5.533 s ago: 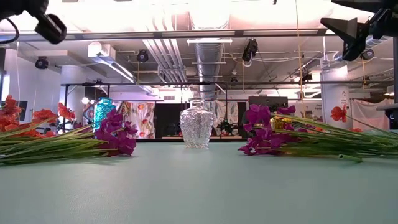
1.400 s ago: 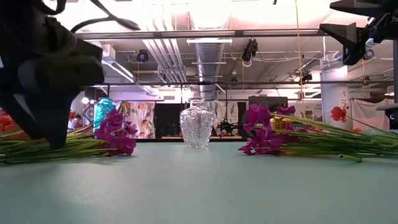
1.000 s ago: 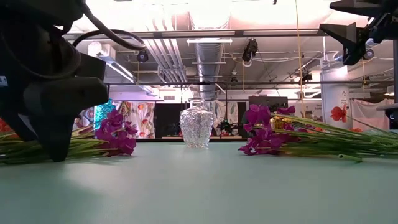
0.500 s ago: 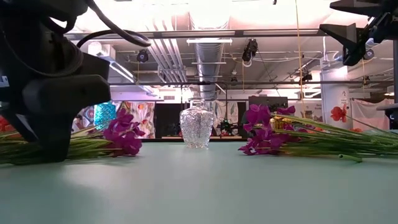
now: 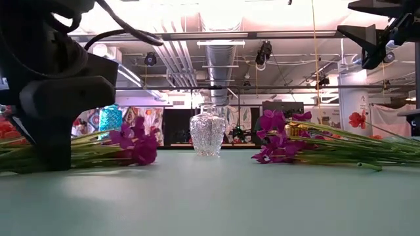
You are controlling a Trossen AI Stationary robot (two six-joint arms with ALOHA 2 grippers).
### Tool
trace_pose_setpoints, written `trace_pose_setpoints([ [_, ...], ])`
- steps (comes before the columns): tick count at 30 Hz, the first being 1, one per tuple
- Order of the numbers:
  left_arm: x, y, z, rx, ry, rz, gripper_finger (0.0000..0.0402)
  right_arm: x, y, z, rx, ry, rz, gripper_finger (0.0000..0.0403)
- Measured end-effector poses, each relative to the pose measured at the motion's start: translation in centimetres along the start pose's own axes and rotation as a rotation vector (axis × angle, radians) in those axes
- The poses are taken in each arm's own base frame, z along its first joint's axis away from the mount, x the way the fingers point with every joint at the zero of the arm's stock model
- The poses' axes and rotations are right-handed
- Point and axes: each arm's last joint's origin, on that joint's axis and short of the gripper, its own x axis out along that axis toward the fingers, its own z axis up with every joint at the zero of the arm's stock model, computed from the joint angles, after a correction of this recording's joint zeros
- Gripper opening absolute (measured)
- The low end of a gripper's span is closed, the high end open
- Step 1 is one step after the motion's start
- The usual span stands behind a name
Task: Sort flowers into vase by color
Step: Put the bottom left violet flowers into the transparent flower vase
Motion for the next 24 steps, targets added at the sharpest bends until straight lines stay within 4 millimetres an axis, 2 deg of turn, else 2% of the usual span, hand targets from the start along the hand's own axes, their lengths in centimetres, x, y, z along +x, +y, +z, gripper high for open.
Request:
trace_pose_setpoints([
  [7,-2.6,-1.7,0.8,0.116,0.010,-0.091,0.0001,0.0,0.0,0.0,0.000,0.000,0.000,0.0210],
  [14,-5.8,-1.1,2.1,0.201,-0.018,0.023,0.0000,0.0,0.0,0.0,0.000,0.000,0.000,0.0210],
  [20,-9.9,-0.8,4.0,0.298,-0.214,-0.107,0.0000,0.0,0.0,0.0,0.000,0.000,0.000,0.0210],
  [24,-13.2,0.4,5.4,0.369,-0.402,-0.224,0.0000,0.0,0.0,0.0,0.000,0.000,0.000,0.0210],
])
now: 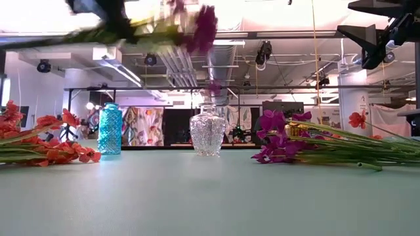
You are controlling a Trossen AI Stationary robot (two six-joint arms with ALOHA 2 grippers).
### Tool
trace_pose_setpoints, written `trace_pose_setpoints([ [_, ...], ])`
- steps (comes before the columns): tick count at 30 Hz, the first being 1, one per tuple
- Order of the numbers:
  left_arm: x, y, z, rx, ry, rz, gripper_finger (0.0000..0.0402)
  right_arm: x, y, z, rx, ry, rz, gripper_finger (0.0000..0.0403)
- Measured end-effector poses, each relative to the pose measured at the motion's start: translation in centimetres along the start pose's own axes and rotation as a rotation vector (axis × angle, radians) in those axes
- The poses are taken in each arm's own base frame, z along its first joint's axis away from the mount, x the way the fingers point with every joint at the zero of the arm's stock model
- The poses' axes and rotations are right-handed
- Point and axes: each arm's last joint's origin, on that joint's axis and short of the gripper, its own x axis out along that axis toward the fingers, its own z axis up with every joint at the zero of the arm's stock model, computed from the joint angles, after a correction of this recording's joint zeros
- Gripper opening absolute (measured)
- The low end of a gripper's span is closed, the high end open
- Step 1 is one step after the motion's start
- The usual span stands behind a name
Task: Sort flowers into vase by color
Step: Put the bottom left violet flowers into the transparent flower vase
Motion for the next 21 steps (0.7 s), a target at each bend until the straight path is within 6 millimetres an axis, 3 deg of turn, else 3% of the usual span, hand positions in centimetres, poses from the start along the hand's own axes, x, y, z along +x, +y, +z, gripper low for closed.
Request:
trace_pose_setpoints([
  [5,-2.8,2.5,1.4,0.057,-0.254,-0.053,0.0000,0.0,0.0,0.0,0.000,-0.001,-0.001,0.0210],
  [10,-4.0,5.5,1.4,0.109,-0.452,-0.090,0.0000,0.0,0.0,0.0,0.000,-0.001,-0.001,0.0210],
  [18,-3.4,9.9,1.8,0.216,-0.858,-0.204,0.0000,0.0,-0.2,0.0,0.000,-0.013,-0.056,0.0210],
  [21,-2.4,12.1,1.6,0.250,-0.978,-0.104,0.0000,0.0,-0.2,0.1,0.000,-0.018,-0.080,0.0210],
])
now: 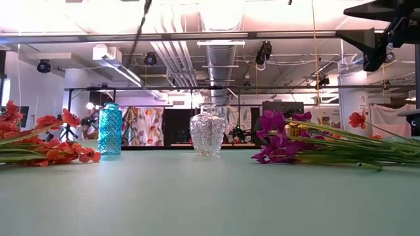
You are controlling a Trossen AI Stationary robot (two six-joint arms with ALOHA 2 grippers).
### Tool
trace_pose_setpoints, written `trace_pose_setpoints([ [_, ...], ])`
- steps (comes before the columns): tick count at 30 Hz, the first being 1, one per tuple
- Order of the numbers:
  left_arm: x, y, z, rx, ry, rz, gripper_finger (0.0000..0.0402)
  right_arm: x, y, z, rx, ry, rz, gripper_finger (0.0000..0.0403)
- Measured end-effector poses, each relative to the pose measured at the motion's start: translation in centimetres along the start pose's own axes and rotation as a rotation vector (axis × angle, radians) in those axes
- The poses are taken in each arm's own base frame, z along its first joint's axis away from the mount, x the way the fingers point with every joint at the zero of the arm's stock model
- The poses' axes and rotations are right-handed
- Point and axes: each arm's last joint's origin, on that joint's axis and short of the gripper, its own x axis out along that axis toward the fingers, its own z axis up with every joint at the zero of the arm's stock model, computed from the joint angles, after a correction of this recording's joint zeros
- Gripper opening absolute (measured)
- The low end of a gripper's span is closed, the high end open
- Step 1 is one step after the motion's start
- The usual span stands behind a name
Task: Sort flowers into vase by color
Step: Put the bottom left violet flowers into the transparent flower vase
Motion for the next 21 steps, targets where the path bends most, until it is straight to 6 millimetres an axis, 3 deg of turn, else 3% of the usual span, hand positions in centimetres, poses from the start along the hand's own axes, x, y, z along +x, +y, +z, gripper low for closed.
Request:
trace_pose_setpoints([
  [4,-0.5,3.3,-2.0,0.085,-0.021,0.206,0.0000,0.0,0.0,0.0,0.000,0.000,0.000,0.0210],
  [10,-1.9,8.3,-4.4,0.043,-0.127,0.403,0.0000,0.0,0.0,0.0,0.001,-0.001,0.000,0.0210],
  [13,-2.8,10.0,-5.0,-0.054,-0.259,0.402,0.0000,0.0,0.0,0.0,0.000,-0.001,-0.003,0.0210],
  [16,-3.0,11.0,-5.5,-0.225,-0.390,0.290,0.0000,0.0,0.0,0.0,0.000,-0.001,-0.005,0.0210],
  [21,-2.0,11.3,-6.5,-0.367,-0.406,0.107,0.0000,0.0,-0.2,0.0,-0.003,-0.011,-0.051,0.0210],
])
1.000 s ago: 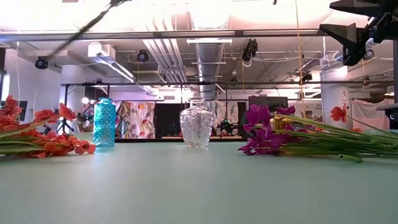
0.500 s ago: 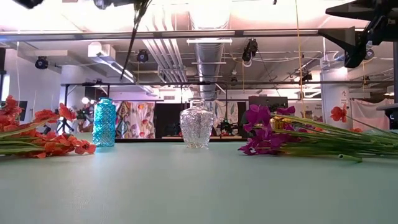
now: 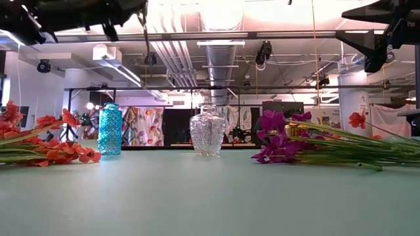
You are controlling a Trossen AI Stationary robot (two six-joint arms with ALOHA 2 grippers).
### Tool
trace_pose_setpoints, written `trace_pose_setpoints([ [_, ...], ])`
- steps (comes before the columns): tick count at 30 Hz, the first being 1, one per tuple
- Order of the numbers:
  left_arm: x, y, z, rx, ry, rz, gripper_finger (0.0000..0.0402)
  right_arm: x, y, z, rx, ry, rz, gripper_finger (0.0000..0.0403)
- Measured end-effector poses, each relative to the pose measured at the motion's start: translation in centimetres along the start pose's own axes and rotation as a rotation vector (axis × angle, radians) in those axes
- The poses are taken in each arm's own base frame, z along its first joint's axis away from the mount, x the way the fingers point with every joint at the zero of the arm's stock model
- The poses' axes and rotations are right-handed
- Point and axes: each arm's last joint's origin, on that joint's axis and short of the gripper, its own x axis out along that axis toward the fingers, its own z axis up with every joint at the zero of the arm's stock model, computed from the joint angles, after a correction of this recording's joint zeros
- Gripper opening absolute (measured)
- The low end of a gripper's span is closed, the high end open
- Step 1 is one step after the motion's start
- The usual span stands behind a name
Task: Sort flowers into vase by color
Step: Put the bottom left violet flowers into the transparent flower vase
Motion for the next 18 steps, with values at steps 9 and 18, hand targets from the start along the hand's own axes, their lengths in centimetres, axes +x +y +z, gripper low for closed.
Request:
trace_pose_setpoints([
  [9,1.4,-0.1,-1.3,0.041,-0.107,0.007,0.0000,0.0,-0.1,0.0,0.000,-0.007,-0.032,0.0210],
  [18,7.3,-0.3,-3.2,0.065,-0.057,0.050,0.0000,0.0,-0.2,0.0,0.014,-0.012,-0.054,0.0210],
])
